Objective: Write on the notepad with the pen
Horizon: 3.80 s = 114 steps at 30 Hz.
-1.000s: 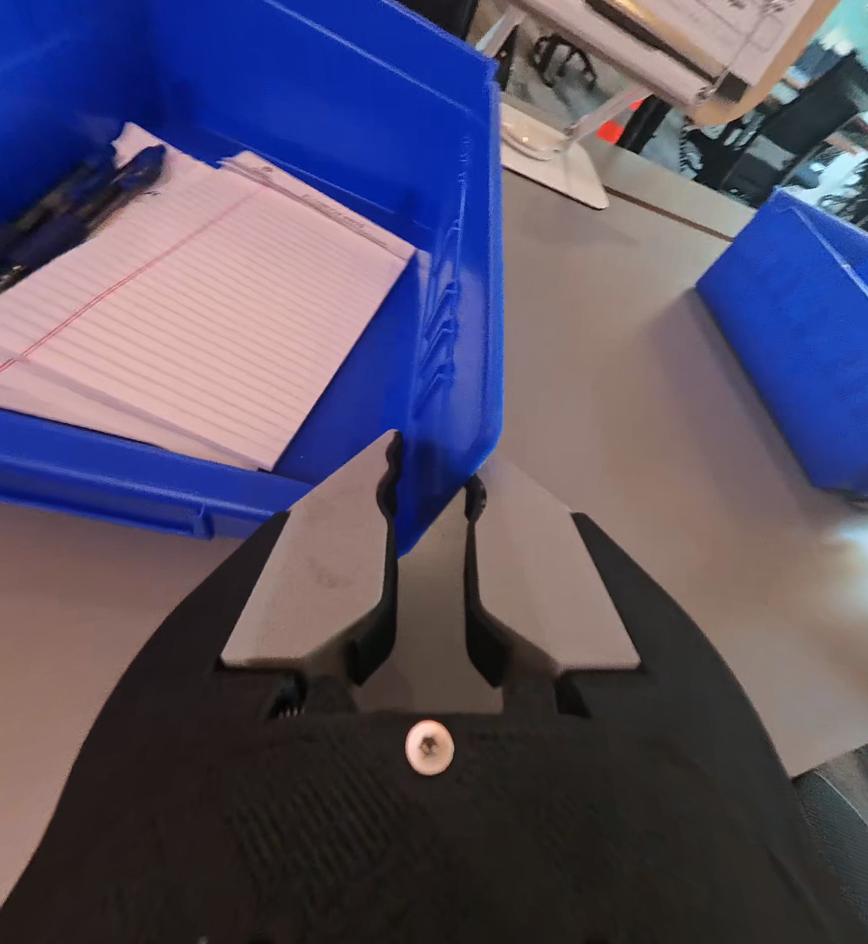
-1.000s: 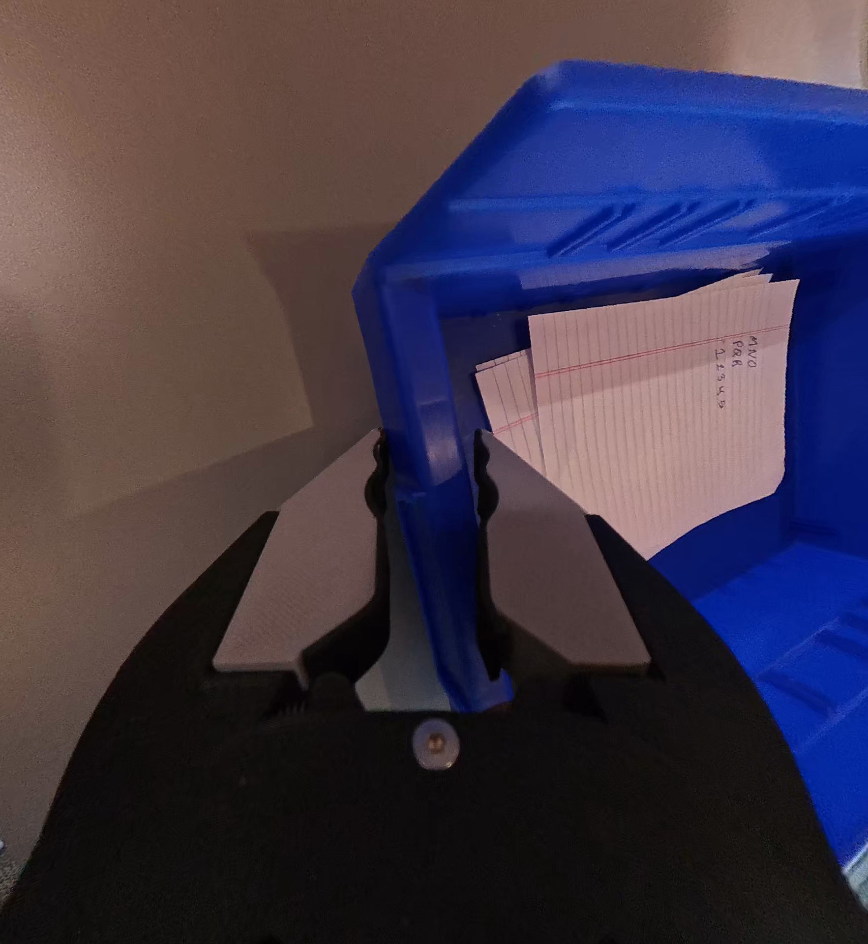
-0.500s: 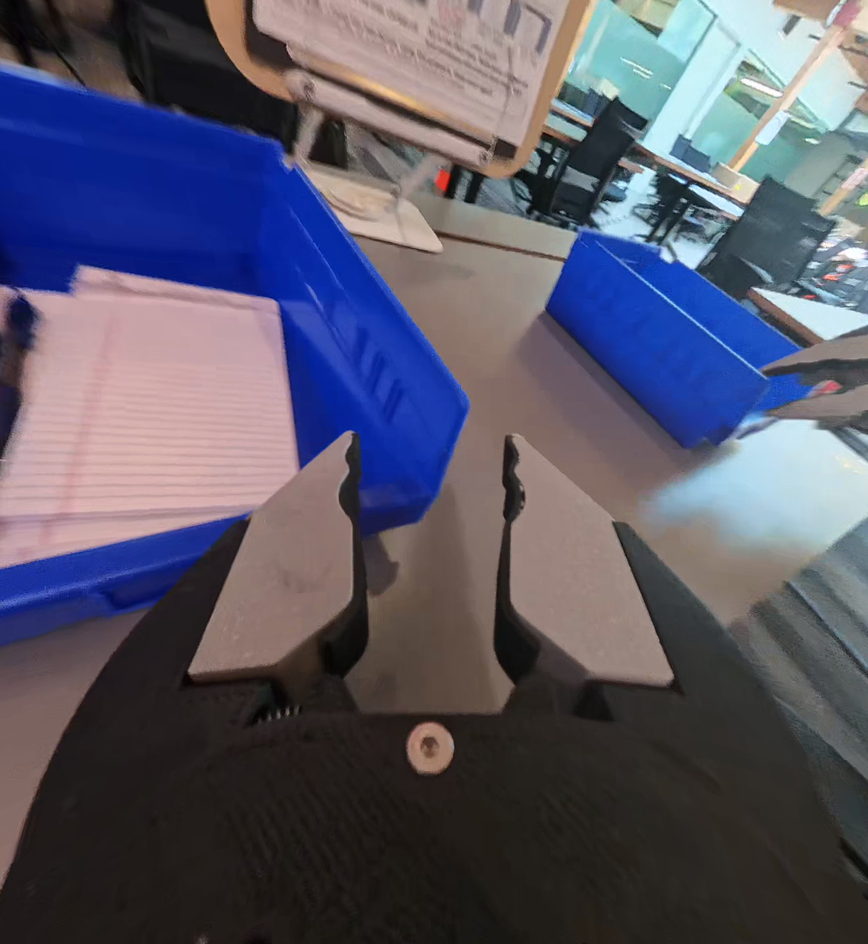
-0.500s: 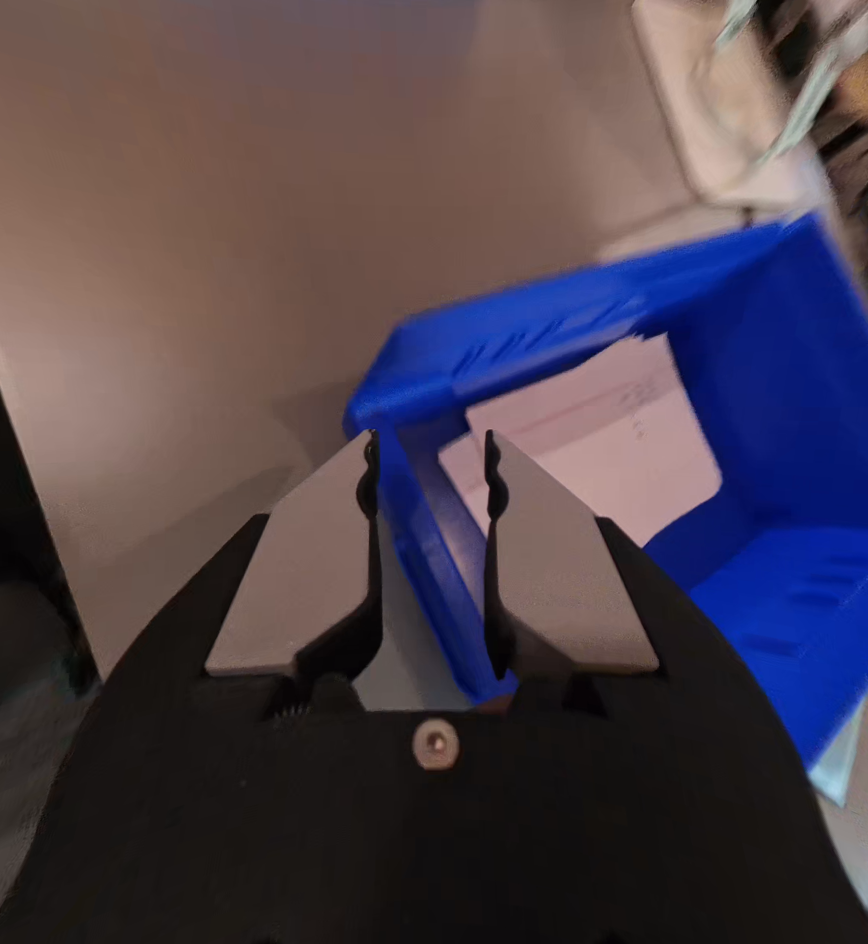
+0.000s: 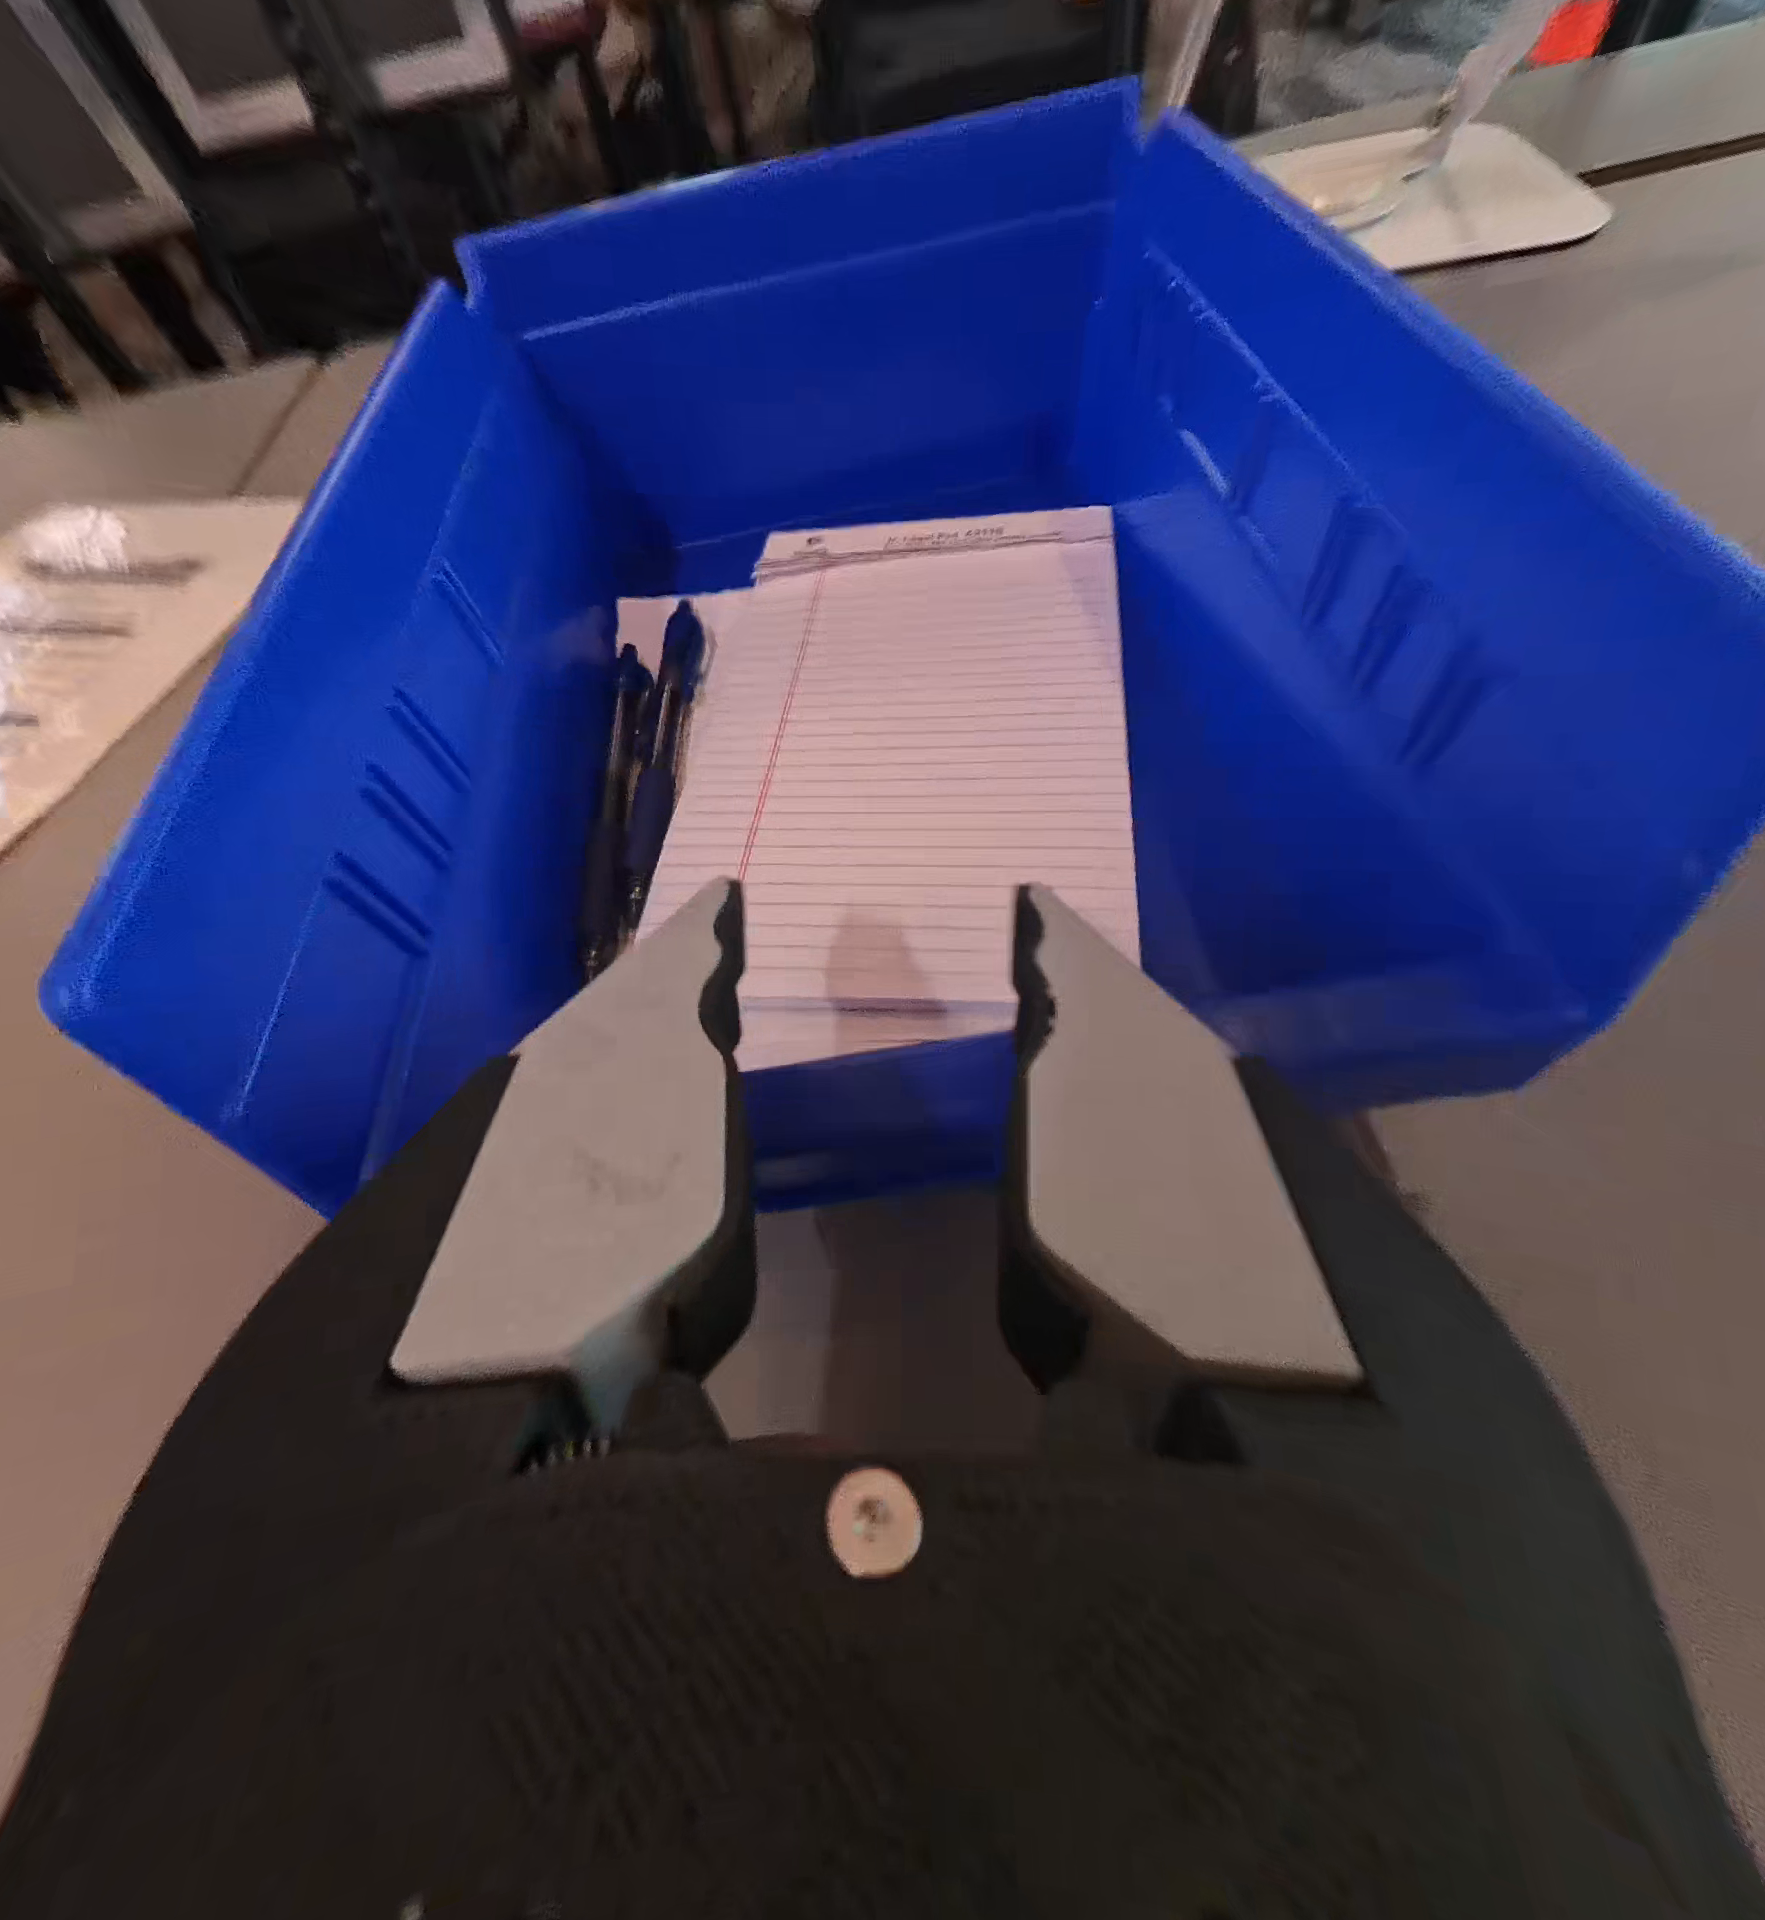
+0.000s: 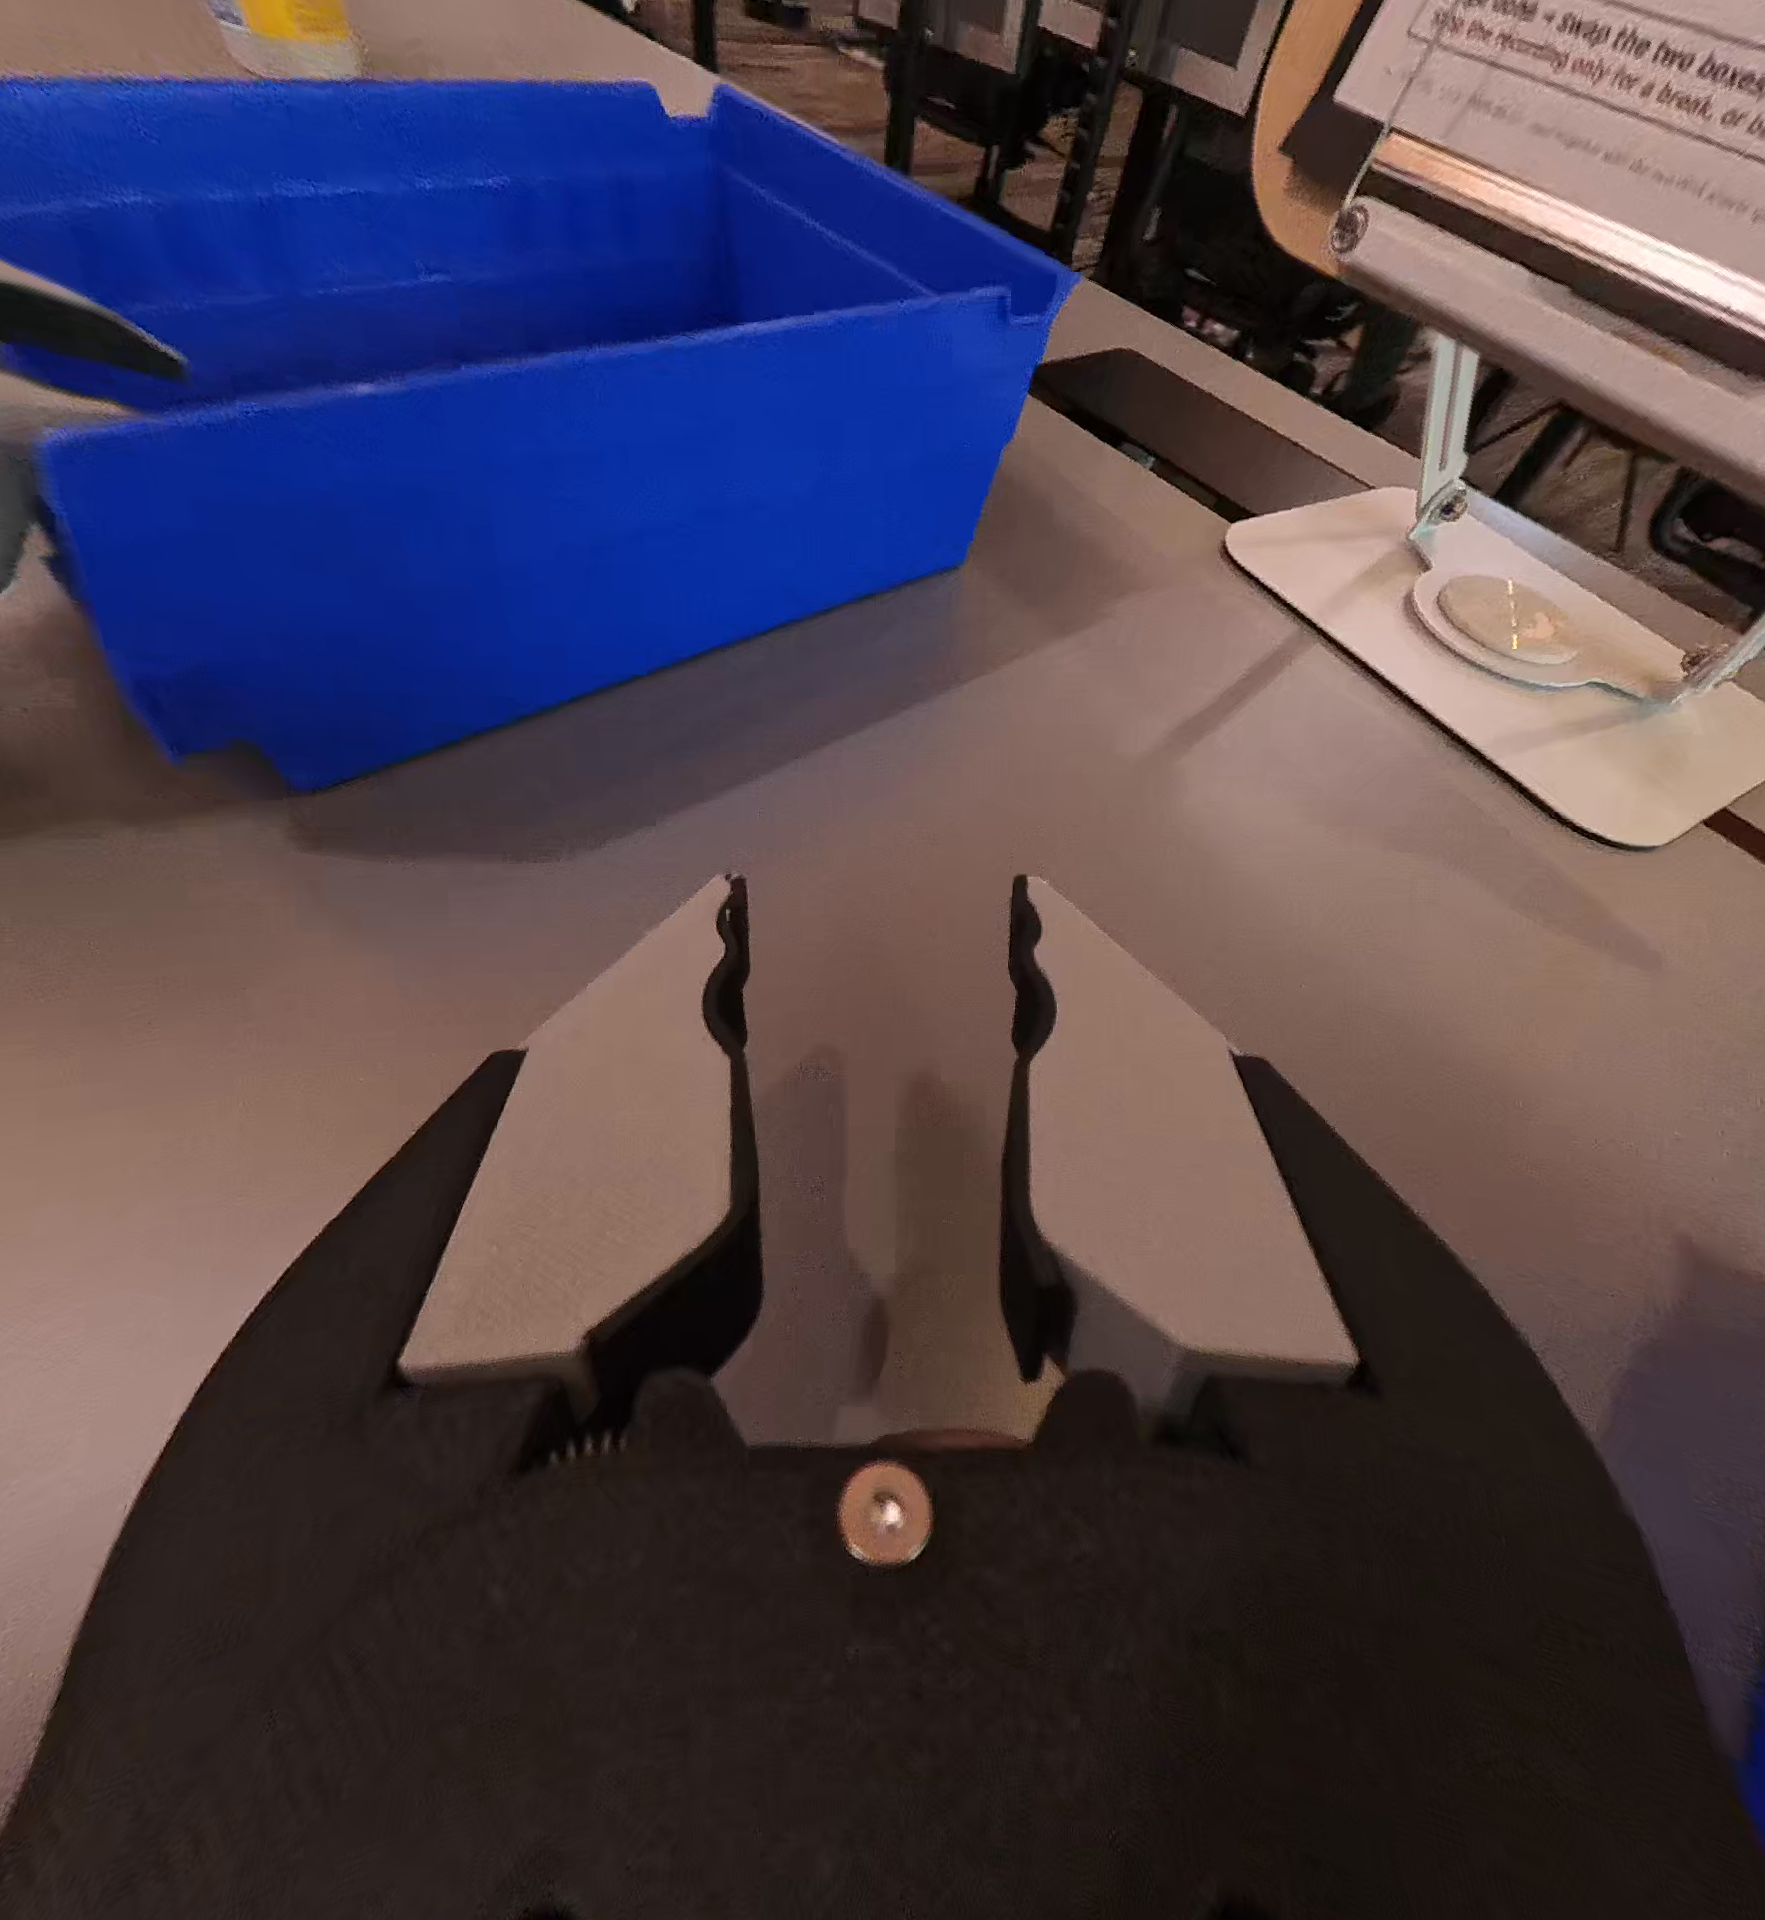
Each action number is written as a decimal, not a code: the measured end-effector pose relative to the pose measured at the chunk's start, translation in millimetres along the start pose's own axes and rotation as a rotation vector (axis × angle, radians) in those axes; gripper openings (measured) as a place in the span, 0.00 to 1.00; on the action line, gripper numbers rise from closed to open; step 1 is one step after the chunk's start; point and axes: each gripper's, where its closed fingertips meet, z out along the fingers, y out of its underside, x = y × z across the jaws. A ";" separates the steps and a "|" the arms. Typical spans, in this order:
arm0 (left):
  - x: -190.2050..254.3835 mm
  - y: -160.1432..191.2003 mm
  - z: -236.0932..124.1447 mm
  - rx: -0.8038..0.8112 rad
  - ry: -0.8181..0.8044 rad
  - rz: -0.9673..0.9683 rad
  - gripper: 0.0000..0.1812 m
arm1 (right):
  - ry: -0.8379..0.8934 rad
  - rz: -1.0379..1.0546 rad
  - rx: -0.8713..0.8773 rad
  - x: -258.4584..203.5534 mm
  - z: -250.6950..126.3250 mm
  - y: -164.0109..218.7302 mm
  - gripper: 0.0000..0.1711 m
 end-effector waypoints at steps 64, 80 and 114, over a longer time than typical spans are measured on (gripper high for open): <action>14.5 -8.3 6.9 0.037 0.122 -0.082 0.36 | -0.161 0.215 0.156 -12.6 -2.3 -23.7 0.31; 11.4 -7.5 7.7 0.033 0.111 -0.088 0.36 | -0.156 0.146 0.009 -22.4 20.9 0.5 0.35; 14.2 -4.5 11.5 0.001 0.110 -0.061 0.34 | -0.178 0.102 -0.020 -30.9 22.3 4.8 0.36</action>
